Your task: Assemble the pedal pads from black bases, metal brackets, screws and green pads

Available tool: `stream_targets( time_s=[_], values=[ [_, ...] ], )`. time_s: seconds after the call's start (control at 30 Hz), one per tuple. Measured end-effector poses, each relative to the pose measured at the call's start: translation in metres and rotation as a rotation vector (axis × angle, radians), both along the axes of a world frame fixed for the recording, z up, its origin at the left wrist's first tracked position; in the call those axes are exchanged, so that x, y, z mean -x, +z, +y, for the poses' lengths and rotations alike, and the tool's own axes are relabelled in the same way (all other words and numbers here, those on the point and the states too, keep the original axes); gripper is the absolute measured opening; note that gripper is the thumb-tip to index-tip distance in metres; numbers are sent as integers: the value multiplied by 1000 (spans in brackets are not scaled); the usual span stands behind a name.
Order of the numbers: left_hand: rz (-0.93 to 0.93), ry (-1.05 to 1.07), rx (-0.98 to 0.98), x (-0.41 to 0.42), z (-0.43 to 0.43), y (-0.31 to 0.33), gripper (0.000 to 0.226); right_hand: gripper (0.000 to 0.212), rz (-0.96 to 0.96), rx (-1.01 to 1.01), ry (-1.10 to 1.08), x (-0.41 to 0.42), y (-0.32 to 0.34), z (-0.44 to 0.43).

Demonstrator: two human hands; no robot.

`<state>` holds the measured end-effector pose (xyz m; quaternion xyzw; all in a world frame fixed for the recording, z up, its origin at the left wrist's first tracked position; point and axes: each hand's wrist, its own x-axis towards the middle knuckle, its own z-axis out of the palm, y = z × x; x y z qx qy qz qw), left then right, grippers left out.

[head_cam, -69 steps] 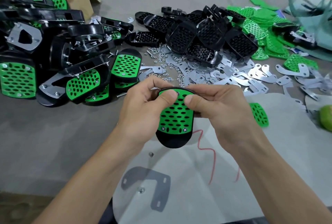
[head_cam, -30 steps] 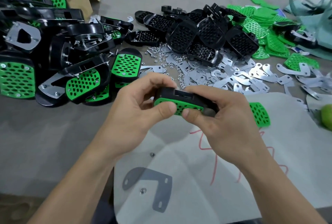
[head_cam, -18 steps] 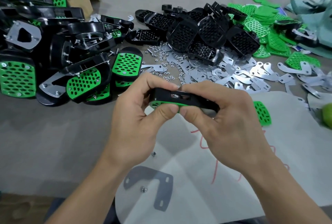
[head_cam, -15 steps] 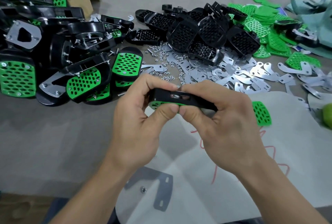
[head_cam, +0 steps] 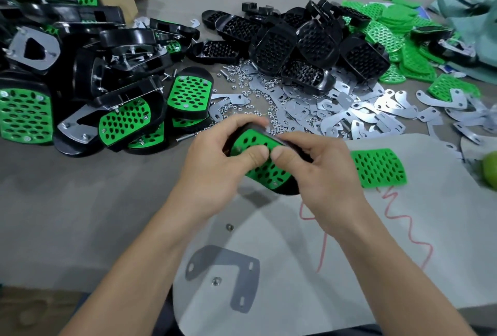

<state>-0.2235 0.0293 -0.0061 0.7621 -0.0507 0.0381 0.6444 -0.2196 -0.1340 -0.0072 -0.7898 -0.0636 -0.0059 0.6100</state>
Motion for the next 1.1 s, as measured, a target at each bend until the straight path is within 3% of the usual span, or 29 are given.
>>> stream_targets(
  time_s=[0.1, 0.17, 0.3, 0.47, 0.67, 0.8, 0.87, 1.0, 1.1],
  values=[
    [106, -48, 153, -1, 12, -3, 43, 28, 308, -261, 16, -6, -7, 2],
    [144, 21, 217, 1, 15, -7, 43, 27, 403, -352, 137, -7, -9, 1],
    [115, 135, 225, 5, 16, -10, 45, 29, 282, -207, 217, -7, -11, 2],
    [11, -1, -35, 9, 34, -6, 70, 35, 299, -347, 249, -8, -6, 7],
    [-209, 317, -96, 12, 41, -7, 73, 40, -18, 17, 336, -32, 21, 44],
    [-342, 470, -402, 2, 68, 16, 75, 56, -471, 148, 217, -66, 41, 88],
    [-337, 507, -462, -1, 80, 29, 71, 59, -604, 196, 166, -85, 41, 108],
    [-321, 622, -469, 8, 106, 43, 55, 68, -541, 523, 325, -115, 34, 122],
    [-321, 717, -397, 19, 115, 50, 49, 79, -439, 643, 467, -127, 39, 108]
  ],
)
